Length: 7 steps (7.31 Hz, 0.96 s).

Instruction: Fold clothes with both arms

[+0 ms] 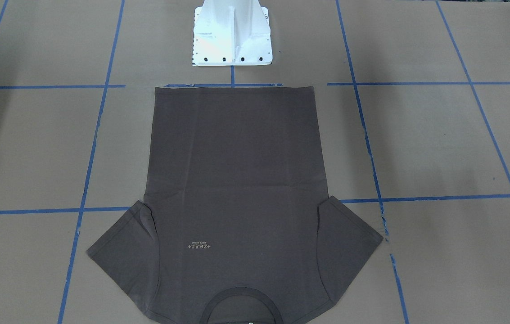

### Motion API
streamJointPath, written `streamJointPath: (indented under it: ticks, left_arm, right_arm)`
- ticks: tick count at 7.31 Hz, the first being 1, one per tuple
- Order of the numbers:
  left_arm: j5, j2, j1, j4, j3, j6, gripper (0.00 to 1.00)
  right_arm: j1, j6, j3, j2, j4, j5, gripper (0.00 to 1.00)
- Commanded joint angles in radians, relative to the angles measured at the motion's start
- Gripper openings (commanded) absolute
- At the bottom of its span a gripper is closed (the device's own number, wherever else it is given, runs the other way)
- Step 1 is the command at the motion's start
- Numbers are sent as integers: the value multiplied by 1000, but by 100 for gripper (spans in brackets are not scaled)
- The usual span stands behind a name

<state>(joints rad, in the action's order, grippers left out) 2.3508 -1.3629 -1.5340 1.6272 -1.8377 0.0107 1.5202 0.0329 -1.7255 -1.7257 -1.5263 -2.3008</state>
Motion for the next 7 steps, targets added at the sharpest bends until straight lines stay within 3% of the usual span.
streamJointPath:
  ticks: [1,4,6,7]
  left_arm:
    - [8,1,0,22,-6,-9,100]
    - [-33,-1,6,83,-3,-6,100]
    - [-33,-4,5,291,4,-8,100]
    - [-56,-62,5,430,18,-2,100]
  right_arm:
    - [0,2,-6,0,0,-2,100]
    - [-15,-8,-29,87,-2,-12,100]
    - [-37,-10,-32,185,0,-11,100]
    - [-37,-16,-61,208,0,-8,100]
